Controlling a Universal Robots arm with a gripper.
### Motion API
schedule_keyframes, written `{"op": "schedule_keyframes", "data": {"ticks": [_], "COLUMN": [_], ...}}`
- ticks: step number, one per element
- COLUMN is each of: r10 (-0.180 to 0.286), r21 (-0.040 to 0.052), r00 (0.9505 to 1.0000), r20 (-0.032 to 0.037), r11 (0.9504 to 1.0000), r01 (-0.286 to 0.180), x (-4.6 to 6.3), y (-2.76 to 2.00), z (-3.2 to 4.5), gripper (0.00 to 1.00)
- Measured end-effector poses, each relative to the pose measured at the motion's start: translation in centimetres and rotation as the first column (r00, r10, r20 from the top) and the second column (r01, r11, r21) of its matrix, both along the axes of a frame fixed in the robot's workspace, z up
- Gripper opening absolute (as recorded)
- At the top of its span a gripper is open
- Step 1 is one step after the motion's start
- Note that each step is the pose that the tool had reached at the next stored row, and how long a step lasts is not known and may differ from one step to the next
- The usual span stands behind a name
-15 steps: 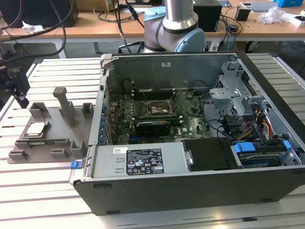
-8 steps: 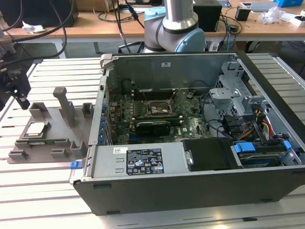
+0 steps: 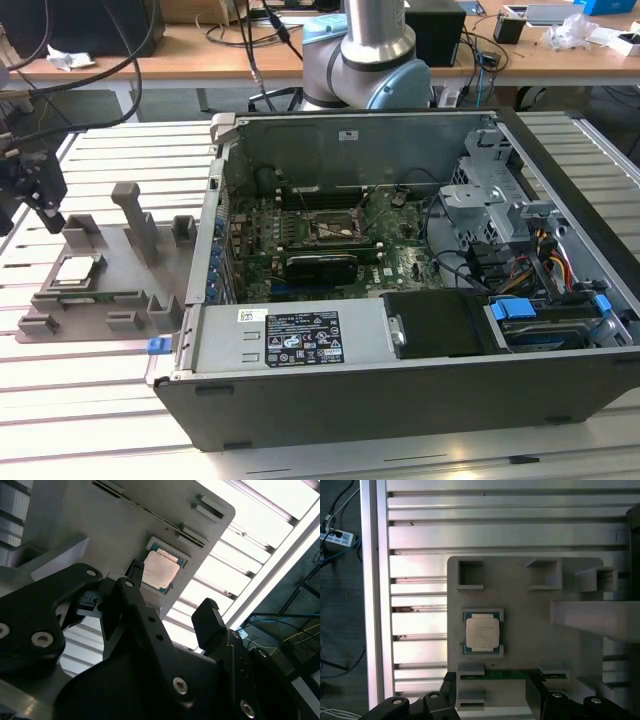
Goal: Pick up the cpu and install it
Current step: 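Pick up the cpu and move it towards the insertion slot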
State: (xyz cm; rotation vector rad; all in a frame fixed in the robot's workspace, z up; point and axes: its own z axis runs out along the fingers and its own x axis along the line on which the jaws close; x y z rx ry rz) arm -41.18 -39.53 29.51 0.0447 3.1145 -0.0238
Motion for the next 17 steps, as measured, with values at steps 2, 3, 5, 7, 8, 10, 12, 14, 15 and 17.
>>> {"op": "schedule_keyframes", "data": {"ticks": [2, 3, 5, 7, 8, 10, 12, 14, 15, 17], "r10": [0.000, 0.000, 0.000, 0.000, 0.000, 0.000, 0.000, 0.000, 0.000, 0.000], "r21": [0.0000, 0.0000, 0.0000, -0.0001, -0.0001, -0.0001, 0.0000, 0.0000, 0.0001, -0.0001], "r00": [1.0000, 1.0000, 1.0000, 1.0000, 1.0000, 1.0000, 1.0000, 1.0000, 1.0000, 1.0000], "r20": [0.0000, 0.0000, 0.0000, -0.0001, -0.0002, -0.0001, 0.0000, -0.0001, 0.0000, -0.0001], "r11": [1.0000, 1.0000, 1.0000, 1.0000, 1.0000, 1.0000, 1.0000, 1.0000, 1.0000, 1.0000], "r01": [0.000, 0.000, 0.000, 0.000, 0.000, 0.000, 0.000, 0.000, 0.000, 0.000], "x": [0.00, 0.00, 0.00, 0.00, 0.00, 0.00, 0.00, 0.00, 0.00, 0.00], "y": [0.00, 0.00, 0.00, 0.00, 0.00, 0.00, 0.00, 0.00, 0.00, 0.00], "z": [-0.19, -0.27, -0.41, -0.52, -0.57, -0.67, -0.76, -0.88, -0.95, -1.13], "gripper": [0.66, 0.66, 0.66, 0.66, 0.66, 0.66, 0.66, 0.66, 0.66, 0.66]}}
